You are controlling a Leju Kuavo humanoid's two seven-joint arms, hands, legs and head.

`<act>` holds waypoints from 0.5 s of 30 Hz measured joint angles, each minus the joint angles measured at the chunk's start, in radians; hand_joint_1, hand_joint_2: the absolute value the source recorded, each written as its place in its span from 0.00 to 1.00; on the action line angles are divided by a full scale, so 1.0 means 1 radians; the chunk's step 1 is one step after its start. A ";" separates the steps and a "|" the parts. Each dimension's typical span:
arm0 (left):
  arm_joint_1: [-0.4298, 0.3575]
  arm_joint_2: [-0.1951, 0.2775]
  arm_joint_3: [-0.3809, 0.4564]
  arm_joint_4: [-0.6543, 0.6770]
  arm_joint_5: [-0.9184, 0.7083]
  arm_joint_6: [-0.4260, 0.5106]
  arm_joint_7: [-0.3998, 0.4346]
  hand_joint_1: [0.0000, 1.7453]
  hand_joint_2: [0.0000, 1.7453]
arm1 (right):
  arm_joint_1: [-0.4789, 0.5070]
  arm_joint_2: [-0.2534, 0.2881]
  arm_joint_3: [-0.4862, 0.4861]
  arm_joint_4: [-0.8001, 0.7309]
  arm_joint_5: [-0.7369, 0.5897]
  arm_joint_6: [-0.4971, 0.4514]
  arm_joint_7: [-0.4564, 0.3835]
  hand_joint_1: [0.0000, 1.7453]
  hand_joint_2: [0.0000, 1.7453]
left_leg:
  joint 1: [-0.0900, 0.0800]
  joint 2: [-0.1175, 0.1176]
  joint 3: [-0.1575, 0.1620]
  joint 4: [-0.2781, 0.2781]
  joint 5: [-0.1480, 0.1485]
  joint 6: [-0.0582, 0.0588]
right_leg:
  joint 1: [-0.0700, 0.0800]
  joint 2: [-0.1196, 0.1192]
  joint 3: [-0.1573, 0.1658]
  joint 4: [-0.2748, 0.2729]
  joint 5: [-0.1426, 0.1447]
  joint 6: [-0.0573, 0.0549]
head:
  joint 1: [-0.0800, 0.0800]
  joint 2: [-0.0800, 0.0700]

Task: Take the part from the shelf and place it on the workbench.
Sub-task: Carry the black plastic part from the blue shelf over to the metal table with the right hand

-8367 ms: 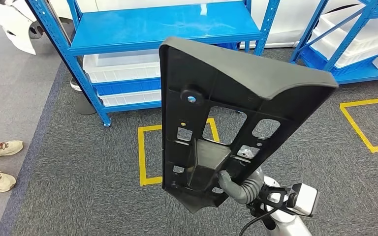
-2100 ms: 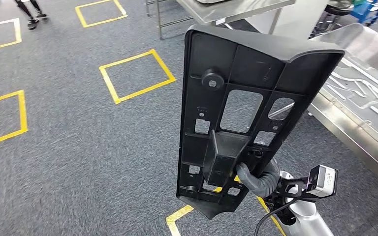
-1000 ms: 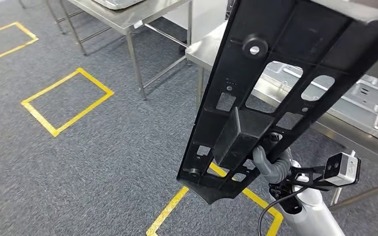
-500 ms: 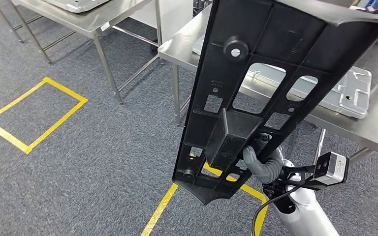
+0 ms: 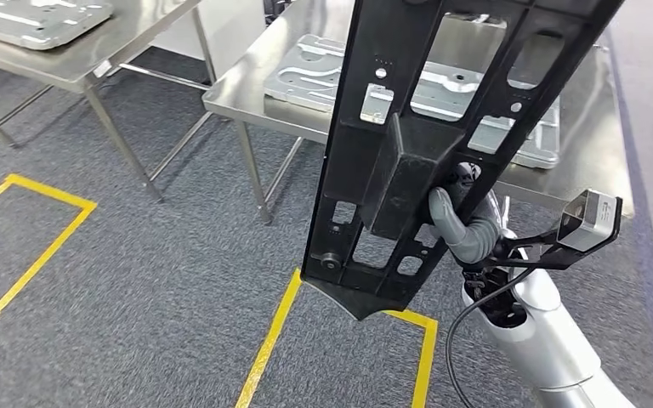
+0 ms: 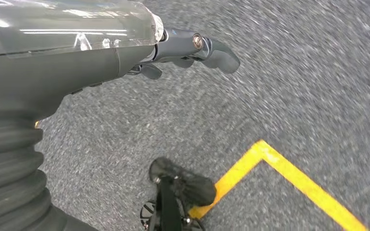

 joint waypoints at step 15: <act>-0.006 -0.002 0.018 0.000 0.022 -0.033 -0.013 0.00 1.00 | -0.047 -0.033 0.072 0.008 -0.003 -0.048 -0.011 1.00 1.00 | -0.006 0.127 0.043 -0.055 -0.005 0.030 | -0.002 -0.151 -0.039 0.051 -0.002 0.041 | 0.000 0.000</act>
